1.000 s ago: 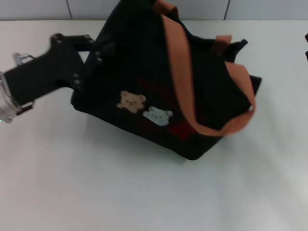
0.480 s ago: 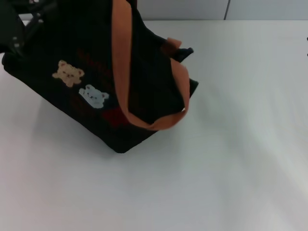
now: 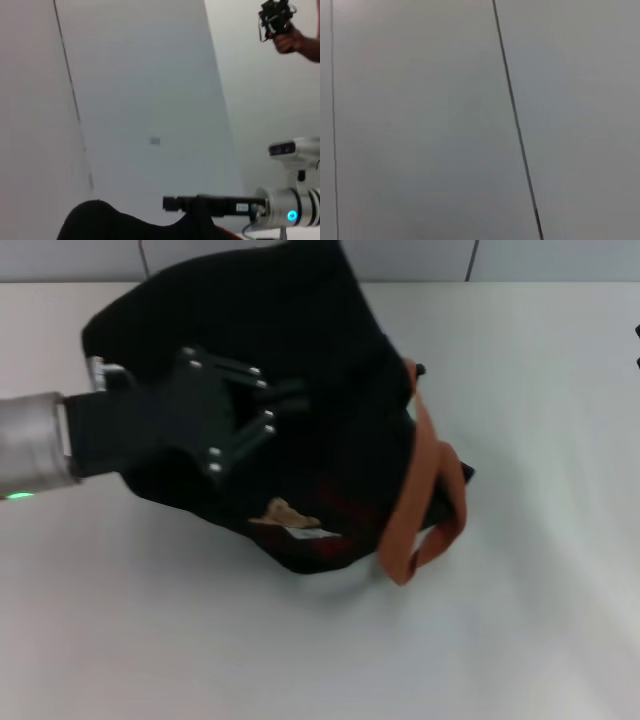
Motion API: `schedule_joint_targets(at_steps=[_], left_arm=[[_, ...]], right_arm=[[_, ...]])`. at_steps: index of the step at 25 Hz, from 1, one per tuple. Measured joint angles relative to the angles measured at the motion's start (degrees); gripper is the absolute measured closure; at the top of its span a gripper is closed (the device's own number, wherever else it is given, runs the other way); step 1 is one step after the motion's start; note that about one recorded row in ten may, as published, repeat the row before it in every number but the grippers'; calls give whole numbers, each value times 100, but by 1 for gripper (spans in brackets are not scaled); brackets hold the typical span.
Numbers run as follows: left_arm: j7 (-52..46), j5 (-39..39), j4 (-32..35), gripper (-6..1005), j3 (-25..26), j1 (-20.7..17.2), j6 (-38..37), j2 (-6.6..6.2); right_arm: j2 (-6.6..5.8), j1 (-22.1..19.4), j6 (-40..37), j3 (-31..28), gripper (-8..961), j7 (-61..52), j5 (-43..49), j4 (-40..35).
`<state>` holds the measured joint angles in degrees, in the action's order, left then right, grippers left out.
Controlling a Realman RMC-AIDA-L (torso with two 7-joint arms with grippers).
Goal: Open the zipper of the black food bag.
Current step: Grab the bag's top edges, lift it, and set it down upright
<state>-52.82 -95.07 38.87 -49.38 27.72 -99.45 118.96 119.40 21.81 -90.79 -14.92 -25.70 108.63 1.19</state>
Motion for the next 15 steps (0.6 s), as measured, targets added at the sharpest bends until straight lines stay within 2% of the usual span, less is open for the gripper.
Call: schedule_joint_targets(at_steps=[3,9,12,15], left_arm=[[47,47,-299,920,-63,205,32,0],[91,59,-479,920,-239,557,83,22],[90,60,-597,920,-313,741,219,24],[91,91,-599,921,-316,762,245,22]], right_arm=[[-3,0,212,4,531,-129,0,-15],[0,48,738,76,510,-188,123,36],[-3,86,1089,127,499,-429,480,44],[-6,112,1320,143,481,-514,993,9]])
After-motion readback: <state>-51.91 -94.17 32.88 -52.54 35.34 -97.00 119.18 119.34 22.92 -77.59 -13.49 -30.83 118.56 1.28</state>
